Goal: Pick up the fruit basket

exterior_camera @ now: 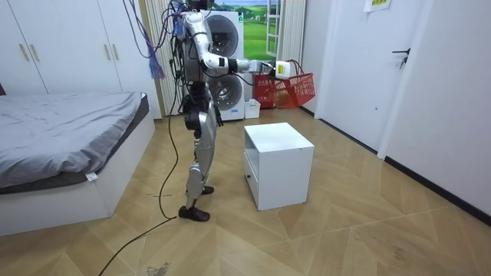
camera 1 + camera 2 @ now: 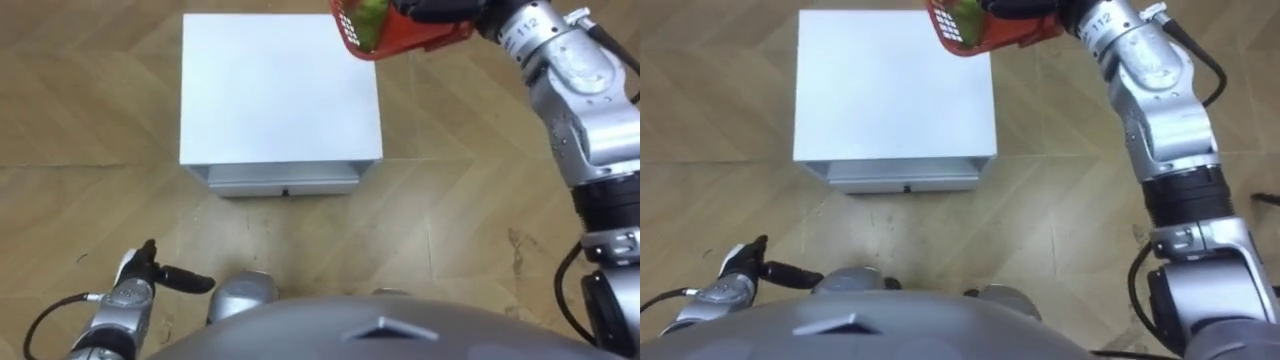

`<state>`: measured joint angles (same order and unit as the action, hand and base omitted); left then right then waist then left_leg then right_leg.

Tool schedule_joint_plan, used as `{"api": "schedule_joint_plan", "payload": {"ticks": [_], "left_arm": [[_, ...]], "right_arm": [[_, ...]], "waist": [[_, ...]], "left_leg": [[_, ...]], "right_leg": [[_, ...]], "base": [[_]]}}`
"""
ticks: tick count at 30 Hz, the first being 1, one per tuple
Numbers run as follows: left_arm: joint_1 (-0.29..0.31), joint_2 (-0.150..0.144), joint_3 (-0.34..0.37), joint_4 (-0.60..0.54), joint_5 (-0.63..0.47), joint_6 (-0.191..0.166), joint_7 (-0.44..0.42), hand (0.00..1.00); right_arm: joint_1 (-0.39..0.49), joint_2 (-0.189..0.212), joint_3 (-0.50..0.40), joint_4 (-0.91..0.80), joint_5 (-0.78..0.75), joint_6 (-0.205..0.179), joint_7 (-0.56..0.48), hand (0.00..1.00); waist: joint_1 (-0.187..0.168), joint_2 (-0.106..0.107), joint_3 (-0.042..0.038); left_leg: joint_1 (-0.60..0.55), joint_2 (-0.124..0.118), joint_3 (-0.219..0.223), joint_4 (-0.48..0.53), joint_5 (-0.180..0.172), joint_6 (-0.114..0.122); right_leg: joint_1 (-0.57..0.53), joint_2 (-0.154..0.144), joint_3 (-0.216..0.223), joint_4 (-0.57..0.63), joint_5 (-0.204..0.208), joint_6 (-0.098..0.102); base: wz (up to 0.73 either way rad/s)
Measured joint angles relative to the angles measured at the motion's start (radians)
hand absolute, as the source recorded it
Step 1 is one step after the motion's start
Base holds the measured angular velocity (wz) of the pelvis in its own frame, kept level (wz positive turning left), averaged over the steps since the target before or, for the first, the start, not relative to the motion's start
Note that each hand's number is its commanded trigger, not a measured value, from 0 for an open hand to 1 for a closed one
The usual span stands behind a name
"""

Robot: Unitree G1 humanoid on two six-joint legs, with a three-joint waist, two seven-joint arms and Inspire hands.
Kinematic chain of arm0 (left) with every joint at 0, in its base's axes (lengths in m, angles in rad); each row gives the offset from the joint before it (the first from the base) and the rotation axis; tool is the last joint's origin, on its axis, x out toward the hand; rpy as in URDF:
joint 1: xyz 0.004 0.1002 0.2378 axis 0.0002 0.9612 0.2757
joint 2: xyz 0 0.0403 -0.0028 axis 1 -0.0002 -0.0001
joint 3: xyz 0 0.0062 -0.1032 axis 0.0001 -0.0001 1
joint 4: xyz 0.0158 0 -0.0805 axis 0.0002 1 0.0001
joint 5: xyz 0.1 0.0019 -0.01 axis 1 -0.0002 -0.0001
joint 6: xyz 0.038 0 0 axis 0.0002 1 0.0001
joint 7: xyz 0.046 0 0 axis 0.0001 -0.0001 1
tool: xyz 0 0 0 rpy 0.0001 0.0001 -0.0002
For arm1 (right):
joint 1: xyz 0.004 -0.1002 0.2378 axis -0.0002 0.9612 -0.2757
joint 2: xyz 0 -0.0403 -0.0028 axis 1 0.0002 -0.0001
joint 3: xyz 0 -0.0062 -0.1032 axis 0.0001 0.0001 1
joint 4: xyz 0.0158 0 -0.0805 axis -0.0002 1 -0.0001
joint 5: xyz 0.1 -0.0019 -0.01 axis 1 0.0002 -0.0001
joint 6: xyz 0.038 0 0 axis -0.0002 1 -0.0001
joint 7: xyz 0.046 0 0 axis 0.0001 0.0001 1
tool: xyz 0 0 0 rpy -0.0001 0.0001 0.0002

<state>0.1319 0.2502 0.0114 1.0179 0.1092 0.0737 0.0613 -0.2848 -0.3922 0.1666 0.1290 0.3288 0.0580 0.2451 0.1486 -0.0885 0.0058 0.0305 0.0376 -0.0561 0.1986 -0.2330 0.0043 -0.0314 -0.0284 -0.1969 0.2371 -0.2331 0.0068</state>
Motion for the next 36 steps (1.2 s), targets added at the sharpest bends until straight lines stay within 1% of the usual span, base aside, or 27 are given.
{"api": "schedule_joint_plan", "payload": {"ticks": [1,2,3,4,5,6,7,8,9,10,11,12,13,15,16,19,22,23,25,27,28,30,31,32,34,36], "left_arm": [[0.001,0.002,0.018,0.0,0.013,-0.004,0.002,0.0],[0.014,-0.005,0.04,0.01,0.019,-0.006,0.008,0.0],[0.015,-0.008,0.039,0.022,0.022,-0.007,0.008,0.0],[0.012,-0.011,0.028,0.022,0.024,-0.007,0.008,0.0],[0.006,-0.01,-0.003,0.015,0.04,-0.012,0.009,0.0],[0.007,-0.007,-0.027,0.013,0.057,-0.015,0.016,0.0],[0.013,-0.007,-0.033,0.015,0.064,-0.012,0.02,0.0],[0.014,-0.01,-0.036,0.024,0.09,-0.003,0.022,0.0],[0.018,-0.014,-0.034,0.024,0.112,0.009,0.021,0.0],[0.018,-0.016,-0.033,0.024,0.126,0.012,0.021,0.0],[0.023,-0.022,-0.031,0.029,0.14,0.016,0.016,0.0],[0.033,-0.032,-0.023,0.031,0.146,0.02,0.012,0.0],[0.035,-0.036,-0.019,0.031,0.147,0.02,0.01,0.0],[0.039,-0.04,-0.015,0.033,0.147,0.022,-0.004,0.0],[0.039,-0.04,-0.015,0.036,0.147,0.023,-0.005,0.0],[0.024,-0.043,-0.016,0.062,0.147,0.028,-0.009,0.0],[0.019,-0.046,-0.02,0.067,0.147,0.03,-0.019,0.0],[0.017,-0.044,-0.025,0.062,0.147,0.03,-0.021,0.0],[0.017,-0.042,-0.026,0.062,0.149,0.029,-0.023,0.0],[0.005,-0.038,-0.025,0.058,0.158,0.027,-0.027,0.0],[0.004,-0.037,-0.025,0.056,0.158,0.026,-0.028,0.0],[-0.001,-0.034,-0.025,0.053,0.158,0.014,-0.03,0.0],[-0.002,-0.033,-0.025,0.054,0.158,0.01,-0.03,0.0],[-0.004,-0.032,-0.029,0.056,0.158,0.008,-0.031,0.0],[-0.004,-0.027,-0.056,0.063,0.157,0.009,-0.033,0.0],[-0.002,-0.028,-0.077,0.064,0.157,0.009,-0.043,0.0]], "right_arm": [[-0.002,0.002,0.003,-0.014,-0.01,0.0,0.0,1.0],[0.005,0.004,0.012,-0.032,-0.017,-0.001,-0.003,1.0],[0.011,0.006,0.031,-0.027,-0.017,-0.001,-0.012,1.0],[0.016,0.004,0.037,-0.025,-0.017,-0.001,-0.016,1.0],[0.026,-0.01,0.037,-0.015,-0.017,-0.001,-0.018,1.0],[0.03,0.001,0.041,0.008,-0.019,-0.001,-0.015,1.0],[0.035,0.008,0.052,0.02,-0.019,0.001,-0.014,1.0],[0.049,0.011,0.061,0.023,-0.019,0.001,-0.007,1.0],[0.062,0.013,0.062,0.022,-0.021,0.001,0.001,1.0],[0.061,0.013,0.063,0.021,-0.024,0.001,0.002,1.0],[0.059,0.013,0.063,0.017,-0.026,0.001,0.005,1.0],[0.06,0.013,0.063,0.018,-0.027,0.001,0.006,1.0],[0.06,0.013,0.065,0.018,-0.027,0.001,0.009,1.0],[0.06,0.013,0.074,0.025,-0.024,0.001,0.036,1.0],[0.06,0.013,0.076,0.029,-0.024,0.001,0.043,1.0],[0.06,0.015,0.089,0.058,-0.024,0.009,0.072,1.0],[0.06,0.017,0.089,0.067,-0.024,0.009,0.076,1.0],[0.059,0.023,0.089,0.069,-0.023,0.009,0.073,1.0],[0.053,0.043,0.09,0.086,-0.025,0.008,0.073,1.0],[0.034,0.07,0.093,0.159,-0.023,0.008,0.064,1.0],[0.029,0.076,0.095,0.176,-0.023,0.008,0.059,1.0],[0.027,0.081,0.097,0.195,-0.021,0.008,0.043,1.0],[0.024,0.081,0.098,0.202,-0.02,0.007,0.04,1.0],[0.011,0.084,0.104,0.228,-0.02,0.005,0.033,1.0],[0.0,0.086,0.121,0.275,-0.018,0.004,0.023,1.0],[-0.002,0.088,0.14,0.317,-0.019,0.004,0.017,1.0]], "waist": [[0.014,-0.015,-0.0022],[0.013,-0.012,-0.0037],[-0.013,-0.024,-0.0012],[-0.022,-0.027,-0.0003],[-0.021,-0.04,0.0031],[0.001,-0.05,0.0039],[0.019,-0.055,-0.0008],[0.033,-0.053,0.0037],[0.052,-0.046,0.0083],[0.057,-0.046,0.0079],[0.058,-0.041,0.0086],[0.054,-0.032,0.0104],[0.057,-0.028,0.0112],[0.058,-0.02,0.0137],[0.058,-0.019,0.0137],[0.057,-0.025,0.0144],[0.051,-0.025,0.0153],[0.052,-0.025,0.015],[0.057,-0.025,0.0143],[0.082,-0.03,0.0118],[0.086,-0.03,0.0116],[0.107,-0.027,0.0133],[0.109,-0.026,0.0139],[0.104,-0.022,0.0169],[0.106,-0.019,0.0189],[0.108,-0.012,0.0237]], "left_leg": [[-0.003,0.004,-0.009,0.001,-0.001,-0.001],[-0.021,0.024,0.001,0.021,-0.004,-0.029],[-0.048,0.013,0.06,0.03,-0.015,-0.045],[-0.07,0.002,0.081,0.014,-0.01,-0.039],[-0.135,-0.027,0.104,-0.028,0.052,0.003],[-0.175,-0.037,0.145,-0.034,0.163,0.023],[-0.159,-0.041,0.149,-0.031,0.168,0.025],[-0.137,-0.042,0.133,-0.032,0.168,0.025],[-0.127,-0.044,0.105,-0.032,0.168,0.025],[-0.126,-0.046,0.093,-0.031,0.166,0.022],[-0.122,-0.054,0.087,-0.032,0.158,0.016],[-0.118,-0.055,0.087,-0.032,0.156,0.015],[-0.118,-0.054,0.088,-0.032,0.156,0.015],[-0.119,-0.05,0.09,-0.034,0.152,0.009],[-0.119,-0.049,0.09,-0.034,0.148,0.006],[-0.124,-0.048,0.086,-0.024,0.141,0.004],[-0.155,-0.047,0.077,0.022,0.124,0.007],[-0.174,-0.048,0.075,0.042,0.114,0.01],[-0.198,-0.047,0.071,0.066,0.105,0.012],[-0.215,-0.049,0.07,0.077,0.103,0.015],[-0.219,-0.049,0.07,0.077,0.102,0.015],[-0.243,-0.049,0.063,0.079,0.102,0.017],[-0.25,-0.05,0.059,0.08,0.102,0.017],[-0.266,-0.05,0.048,0.089,0.103,0.017],[-0.273,-0.05,0.043,0.091,0.102,0.017],[-0.29,-0.051,0.031,0.093,0.102,0.017]], "right_leg": [[-0.012,0.016,0.008,-0.066,0.04,-0.018],[0.019,0.025,-0.009,-0.091,0.102,-0.038],[0.049,0.015,0.025,-0.107,0.106,-0.041],[0.059,0.008,0.046,-0.109,0.106,-0.041],[0.068,-0.015,0.074,-0.105,0.096,-0.025],[0.072,-0.029,0.074,-0.081,0.069,0.012],[0.075,-0.034,0.067,-0.076,0.065,0.02],[0.077,-0.036,0.036,-0.07,0.06,0.033],[0.078,-0.04,0.01,-0.091,0.066,0.039],[0.071,-0.045,0.002,-0.109,0.08,0.041],[0.063,-0.056,-0.012,-0.107,0.084,0.028],[0.069,-0.057,-0.023,-0.1,0.079,0.025],[0.069,-0.056,-0.028,-0.1,0.079,0.024],[0.07,-0.05,-0.036,-0.094,0.071,0.011],[0.07,-0.047,-0.039,-0.09,0.069,0.008],[0.069,-0.037,-0.05,-0.078,0.065,0.004],[0.063,-0.035,-0.056,-0.069,0.062,0.003],[0.053,-0.034,-0.056,-0.064,0.055,0.002],[0.038,-0.034,-0.06,-0.063,0.054,0.004],[0.017,-0.037,-0.06,-0.06,0.056,0.007],[0.013,-0.038,-0.062,-0.059,0.056,0.007],[-0.006,-0.043,-0.081,-0.046,0.056,0.009],[-0.01,-0.043,-0.083,-0.046,0.056,0.009],[-0.014,-0.043,-0.101,-0.047,0.056,0.009],[-0.017,-0.042,-0.112,-0.047,0.056,0.009],[-0.028,-0.042,-0.126,-0.047,0.055,0.01]], "base": [[-0.49],[0.08],[0.48],[0.84],[0.65],[0.4],[0.12],[0.06],[0.12],[0.22],[0.27],[0.23],[0.07],[0.03],[0.07],[0.04],[0.08],[0.1],[0.03],[0.0],[0.04],[0.09],[0.2],[0.25],[0.2],[0.16]]}}
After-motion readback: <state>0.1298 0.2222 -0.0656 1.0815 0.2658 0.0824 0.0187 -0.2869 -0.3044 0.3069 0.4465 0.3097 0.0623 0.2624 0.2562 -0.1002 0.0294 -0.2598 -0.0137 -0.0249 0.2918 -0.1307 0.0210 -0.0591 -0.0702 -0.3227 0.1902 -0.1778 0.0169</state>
